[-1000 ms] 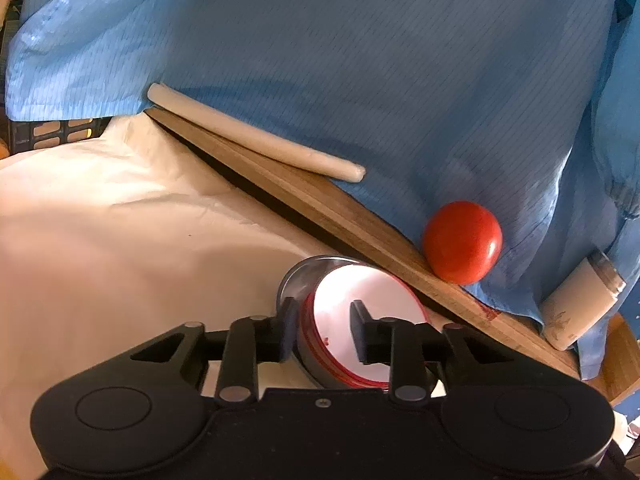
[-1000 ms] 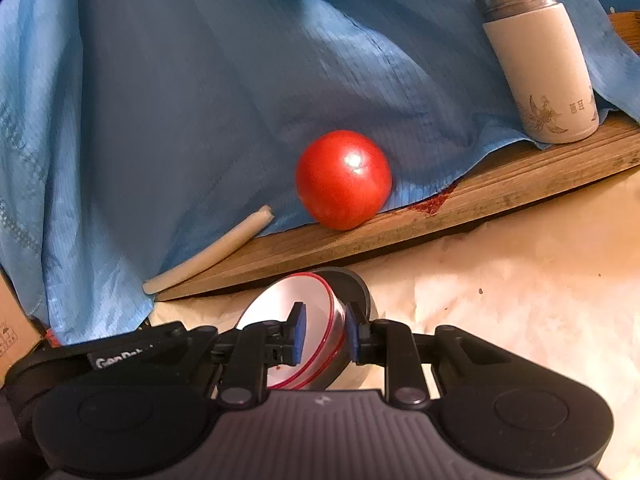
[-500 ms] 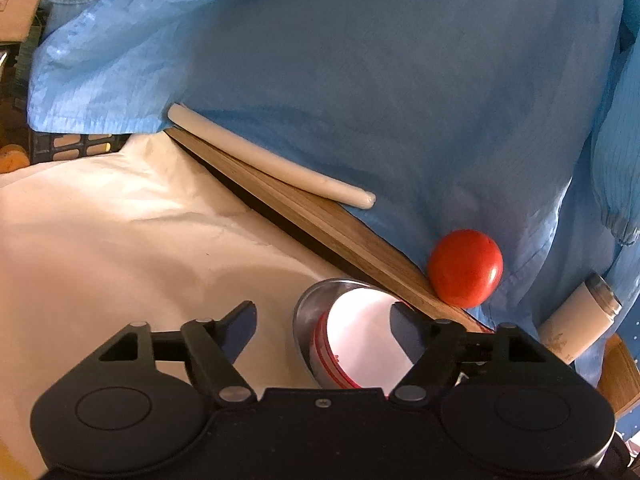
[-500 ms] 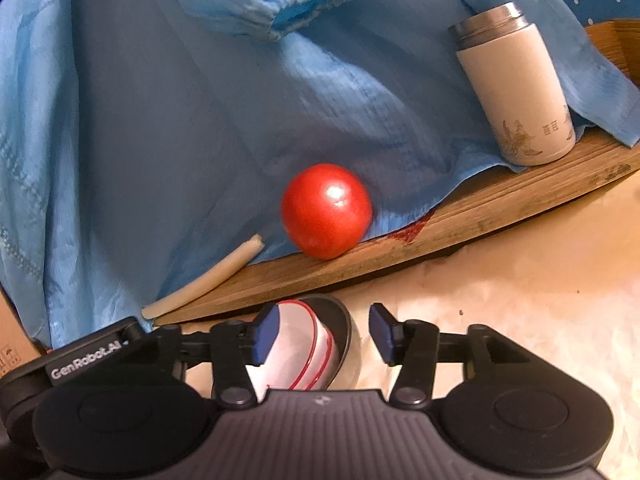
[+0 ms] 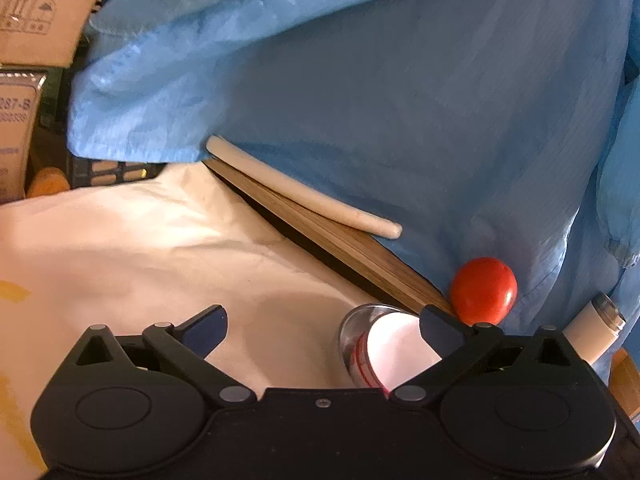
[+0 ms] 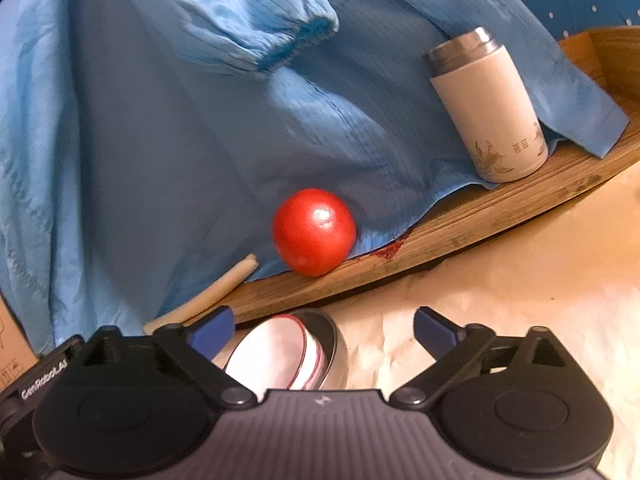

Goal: Organize plates and bowls

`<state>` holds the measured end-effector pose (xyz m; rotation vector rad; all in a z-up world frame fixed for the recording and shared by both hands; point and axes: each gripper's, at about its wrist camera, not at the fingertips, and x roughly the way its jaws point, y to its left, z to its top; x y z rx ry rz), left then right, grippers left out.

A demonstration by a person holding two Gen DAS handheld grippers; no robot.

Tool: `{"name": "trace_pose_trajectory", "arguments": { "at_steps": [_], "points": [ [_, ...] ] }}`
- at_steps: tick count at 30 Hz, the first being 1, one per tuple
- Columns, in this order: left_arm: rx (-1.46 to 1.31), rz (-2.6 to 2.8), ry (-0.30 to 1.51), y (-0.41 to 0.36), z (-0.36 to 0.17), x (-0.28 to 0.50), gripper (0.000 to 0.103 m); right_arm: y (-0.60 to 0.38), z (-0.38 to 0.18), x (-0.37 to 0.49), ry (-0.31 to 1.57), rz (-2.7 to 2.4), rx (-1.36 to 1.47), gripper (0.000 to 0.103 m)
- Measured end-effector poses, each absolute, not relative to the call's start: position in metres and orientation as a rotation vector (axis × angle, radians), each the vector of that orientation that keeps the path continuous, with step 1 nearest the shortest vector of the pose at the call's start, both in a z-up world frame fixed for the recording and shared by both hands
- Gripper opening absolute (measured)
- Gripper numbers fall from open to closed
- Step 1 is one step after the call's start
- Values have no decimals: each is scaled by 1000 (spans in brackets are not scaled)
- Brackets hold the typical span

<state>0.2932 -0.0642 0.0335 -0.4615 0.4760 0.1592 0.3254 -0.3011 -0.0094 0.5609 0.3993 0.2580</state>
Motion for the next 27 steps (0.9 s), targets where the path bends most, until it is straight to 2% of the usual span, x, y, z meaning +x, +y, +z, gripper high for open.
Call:
{"name": "trace_pose_trajectory", "arguments": {
  "at_steps": [27],
  "points": [
    [-252, 125, 528, -59, 26, 219, 102, -308, 2, 221, 398, 84, 303, 103]
  ]
}}
